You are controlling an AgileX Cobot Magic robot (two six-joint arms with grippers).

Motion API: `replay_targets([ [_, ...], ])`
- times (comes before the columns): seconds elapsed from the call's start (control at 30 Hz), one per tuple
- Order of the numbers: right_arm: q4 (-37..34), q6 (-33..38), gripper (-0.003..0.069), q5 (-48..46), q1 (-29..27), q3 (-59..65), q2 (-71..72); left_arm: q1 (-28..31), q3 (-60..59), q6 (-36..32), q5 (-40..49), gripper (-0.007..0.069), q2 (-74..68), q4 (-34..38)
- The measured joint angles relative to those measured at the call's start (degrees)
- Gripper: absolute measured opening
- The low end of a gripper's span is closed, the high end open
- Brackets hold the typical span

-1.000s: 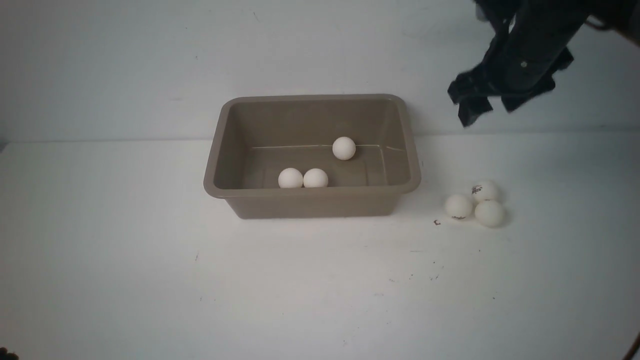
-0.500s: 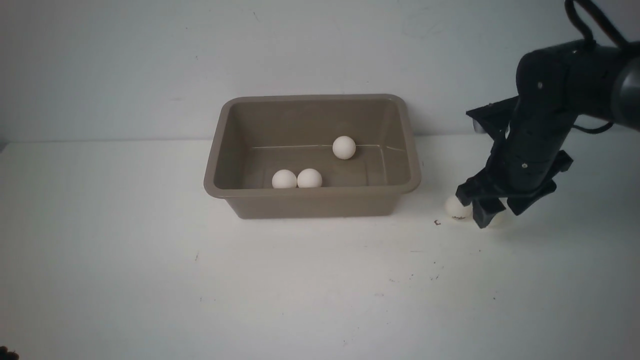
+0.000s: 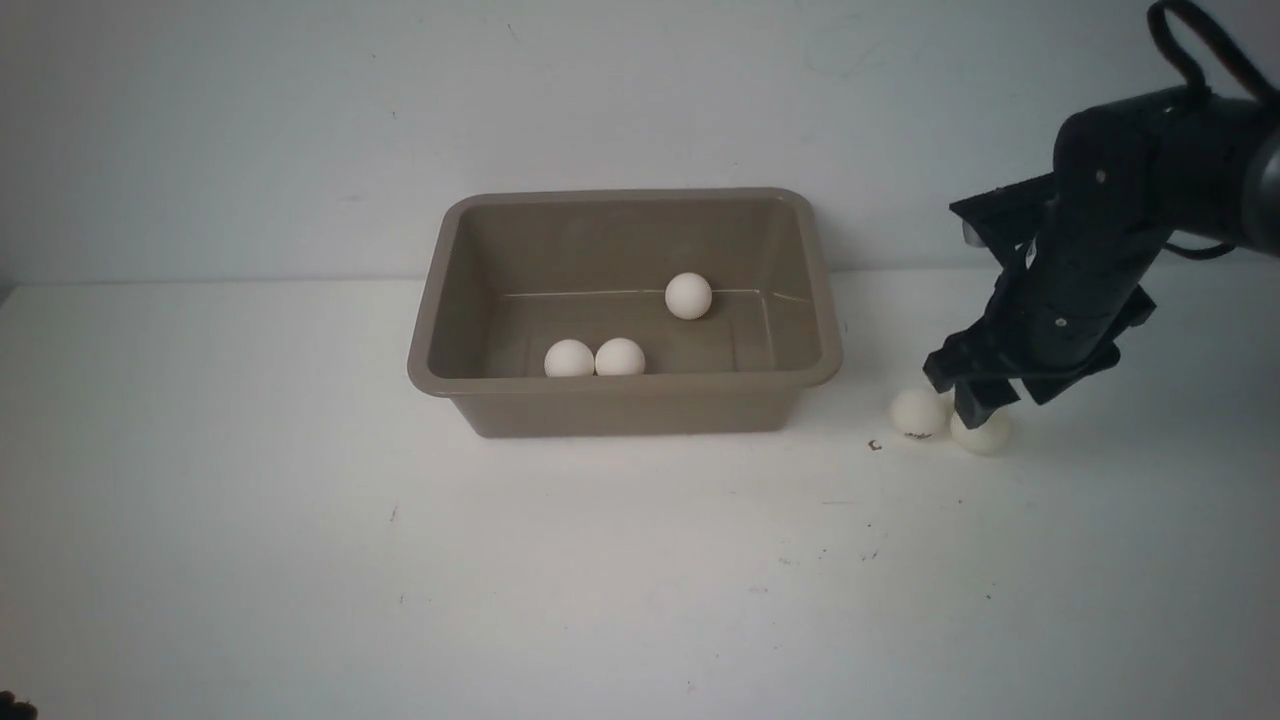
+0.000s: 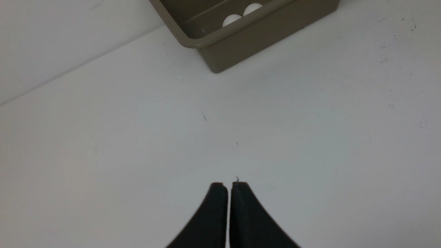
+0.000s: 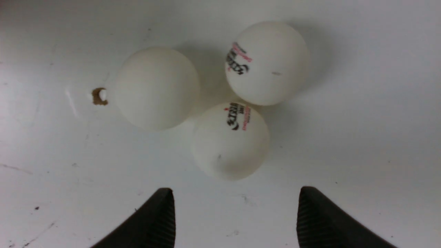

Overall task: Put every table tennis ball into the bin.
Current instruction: Use the right arm to clamp the table tennis ball closest to it

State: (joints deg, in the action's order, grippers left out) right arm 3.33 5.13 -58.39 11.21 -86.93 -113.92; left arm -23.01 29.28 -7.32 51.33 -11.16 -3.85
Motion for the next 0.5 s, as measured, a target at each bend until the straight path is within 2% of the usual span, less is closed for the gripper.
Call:
replay_targets([
  [0.3, -4.45, 3.18, 0.0434, 2.66, -0.96, 0.0, 0.0, 0.0, -0.02, 0.0, -0.31, -0.0004, 0.0, 0.0],
  [0.5, -4.55, 3.41, 0.0434, 3.33, -0.96, 0.0, -1.49, 0.0, -0.02, 0.0, -0.43, -0.0004, 0.0, 0.0],
])
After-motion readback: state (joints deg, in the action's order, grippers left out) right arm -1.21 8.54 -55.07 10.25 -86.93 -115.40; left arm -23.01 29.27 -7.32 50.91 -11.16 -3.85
